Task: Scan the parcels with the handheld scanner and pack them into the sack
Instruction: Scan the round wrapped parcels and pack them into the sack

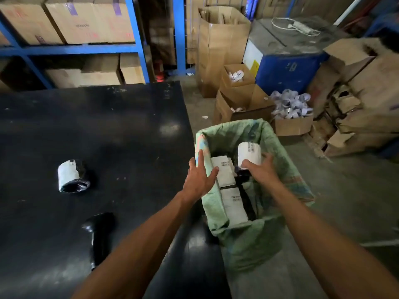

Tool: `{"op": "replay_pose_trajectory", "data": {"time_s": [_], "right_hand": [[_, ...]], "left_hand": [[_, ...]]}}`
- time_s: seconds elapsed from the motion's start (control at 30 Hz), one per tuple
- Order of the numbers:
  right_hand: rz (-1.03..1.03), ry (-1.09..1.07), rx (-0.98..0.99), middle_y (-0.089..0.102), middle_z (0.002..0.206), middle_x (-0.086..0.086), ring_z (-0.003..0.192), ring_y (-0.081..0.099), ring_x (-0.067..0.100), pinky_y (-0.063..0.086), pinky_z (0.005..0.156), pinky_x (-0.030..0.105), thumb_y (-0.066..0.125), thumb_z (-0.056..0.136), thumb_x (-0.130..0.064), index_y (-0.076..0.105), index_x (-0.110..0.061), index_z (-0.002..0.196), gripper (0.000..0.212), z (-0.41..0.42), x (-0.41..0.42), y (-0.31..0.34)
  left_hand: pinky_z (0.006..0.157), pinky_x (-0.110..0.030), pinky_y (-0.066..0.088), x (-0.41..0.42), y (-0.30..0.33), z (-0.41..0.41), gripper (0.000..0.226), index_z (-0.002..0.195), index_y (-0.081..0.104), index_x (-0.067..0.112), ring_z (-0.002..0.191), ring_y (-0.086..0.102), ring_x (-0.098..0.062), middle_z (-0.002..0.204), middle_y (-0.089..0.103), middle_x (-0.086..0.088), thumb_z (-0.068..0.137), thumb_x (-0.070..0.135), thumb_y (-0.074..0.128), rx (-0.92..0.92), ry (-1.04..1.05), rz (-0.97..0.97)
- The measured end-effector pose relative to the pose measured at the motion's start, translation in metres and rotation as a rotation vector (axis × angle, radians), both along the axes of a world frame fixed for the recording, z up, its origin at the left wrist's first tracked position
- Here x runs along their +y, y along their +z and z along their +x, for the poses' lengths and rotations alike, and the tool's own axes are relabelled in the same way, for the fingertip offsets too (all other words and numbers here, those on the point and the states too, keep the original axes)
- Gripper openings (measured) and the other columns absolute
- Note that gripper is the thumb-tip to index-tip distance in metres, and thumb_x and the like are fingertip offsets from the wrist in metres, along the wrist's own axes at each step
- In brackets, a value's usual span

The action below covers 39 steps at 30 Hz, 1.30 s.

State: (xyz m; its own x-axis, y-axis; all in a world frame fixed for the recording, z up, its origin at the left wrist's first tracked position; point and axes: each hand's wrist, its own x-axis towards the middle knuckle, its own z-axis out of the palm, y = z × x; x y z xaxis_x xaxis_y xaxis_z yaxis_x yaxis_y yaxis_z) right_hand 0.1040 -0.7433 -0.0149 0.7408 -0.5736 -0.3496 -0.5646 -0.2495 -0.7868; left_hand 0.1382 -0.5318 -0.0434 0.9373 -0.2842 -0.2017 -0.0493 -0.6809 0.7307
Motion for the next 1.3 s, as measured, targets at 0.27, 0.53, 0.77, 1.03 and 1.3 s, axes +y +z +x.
{"op": "replay_pose_trajectory", "data": {"time_s": [0.27, 0.53, 0.77, 1.03, 1.3], "right_hand": [[-0.134, 0.148, 0.327, 0.057, 0.139, 0.019, 0.119, 0.059, 0.038, 0.050, 0.093, 0.040, 0.083, 0.080, -0.029, 0.038, -0.006, 0.146, 0.084, 0.024, -0.073, -0.081], [-0.034, 0.194, 0.511, 0.058, 0.134, 0.020, 0.115, 0.062, 0.038, 0.053, 0.092, 0.041, 0.089, 0.074, -0.022, 0.039, 0.001, 0.144, 0.089, 0.049, -0.100, -0.189], [0.058, 0.234, 0.503, 0.056, 0.140, 0.021, 0.121, 0.059, 0.040, 0.050, 0.103, 0.054, 0.088, 0.076, -0.014, 0.031, -0.003, 0.149, 0.093, 0.050, -0.113, -0.260], [0.040, 0.261, 0.551, 0.042, 0.149, 0.024, 0.132, 0.047, 0.040, 0.039, 0.104, 0.038, 0.069, 0.092, 0.002, 0.009, -0.002, 0.155, 0.088, 0.055, -0.088, -0.244], [-0.063, 0.287, 0.539, 0.049, 0.144, 0.027, 0.128, 0.053, 0.043, 0.046, 0.105, 0.046, 0.074, 0.091, -0.022, 0.031, -0.002, 0.147, 0.073, 0.059, -0.082, -0.205]], "left_hand": [[0.103, -0.059, 0.043, -0.060, -0.009, 0.036, 0.086, 0.158, -0.016, 0.007, 0.132, 0.042, -0.053, 0.158, 0.013, -0.030, 0.105, 0.047, 0.040, 0.038, -0.006, 0.272], [0.080, -0.046, 0.051, -0.086, -0.018, 0.091, 0.092, 0.158, -0.015, 0.005, 0.101, 0.064, -0.040, 0.132, 0.048, -0.025, 0.101, 0.044, 0.046, -0.054, 0.165, 0.431], [0.075, -0.047, 0.052, -0.092, -0.030, 0.096, 0.093, 0.157, -0.016, 0.005, 0.092, 0.064, -0.041, 0.125, 0.052, -0.025, 0.100, 0.046, 0.044, -0.104, 0.152, 0.465], [0.065, -0.040, 0.052, -0.092, -0.035, 0.098, 0.091, 0.156, -0.017, 0.001, 0.084, 0.066, -0.037, 0.122, 0.054, -0.027, 0.101, 0.048, 0.040, -0.146, 0.119, 0.559], [0.066, -0.040, 0.050, -0.080, -0.030, 0.092, 0.092, 0.157, -0.017, 0.004, 0.086, 0.066, -0.038, 0.121, 0.053, -0.025, 0.102, 0.049, 0.040, -0.151, 0.112, 0.495]]}}
